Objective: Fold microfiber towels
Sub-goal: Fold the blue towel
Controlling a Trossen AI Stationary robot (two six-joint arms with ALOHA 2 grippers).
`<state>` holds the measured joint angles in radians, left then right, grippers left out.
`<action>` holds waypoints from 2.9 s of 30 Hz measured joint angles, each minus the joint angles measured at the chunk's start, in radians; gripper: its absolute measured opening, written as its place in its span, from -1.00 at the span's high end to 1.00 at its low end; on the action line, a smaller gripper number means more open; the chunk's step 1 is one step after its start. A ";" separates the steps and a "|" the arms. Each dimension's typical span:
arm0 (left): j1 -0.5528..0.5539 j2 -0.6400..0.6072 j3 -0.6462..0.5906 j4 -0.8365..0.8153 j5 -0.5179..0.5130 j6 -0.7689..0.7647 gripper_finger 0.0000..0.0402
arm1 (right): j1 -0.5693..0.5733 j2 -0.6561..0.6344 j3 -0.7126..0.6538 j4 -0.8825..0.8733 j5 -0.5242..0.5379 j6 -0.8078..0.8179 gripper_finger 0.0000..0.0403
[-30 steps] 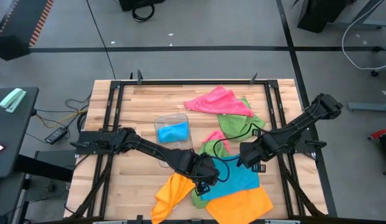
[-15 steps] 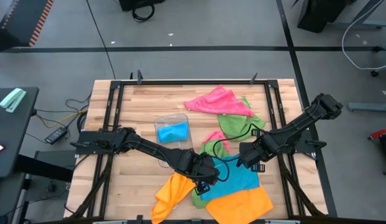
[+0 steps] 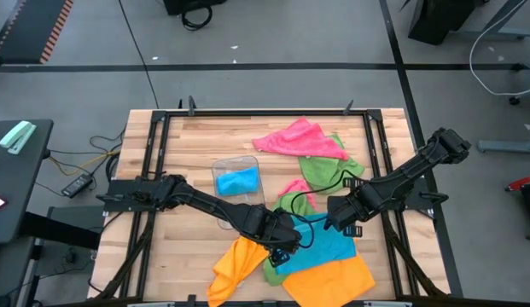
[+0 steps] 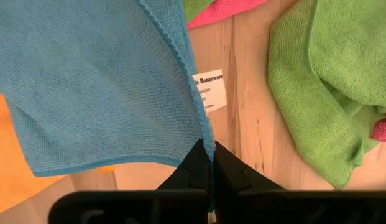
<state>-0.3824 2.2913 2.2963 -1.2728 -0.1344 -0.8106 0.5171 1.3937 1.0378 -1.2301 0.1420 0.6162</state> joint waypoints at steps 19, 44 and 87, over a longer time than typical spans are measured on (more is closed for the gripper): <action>0.016 0.000 0.000 -0.062 -0.062 -0.121 0.83 | 0.000 0.000 0.000 0.000 0.026 0.000 0.97; 0.019 -0.025 0.059 -0.088 -0.061 -0.034 0.17 | 0.000 0.000 0.000 0.026 0.025 -0.003 0.97; -0.254 -0.051 -0.147 0.413 -0.102 0.141 0.10 | 0.333 0.123 0.055 0.745 0.276 0.067 0.04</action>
<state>-0.6369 2.2402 2.1490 -0.8598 -0.2361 -0.6691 0.8498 1.5163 1.0932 -0.4852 0.4179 0.6835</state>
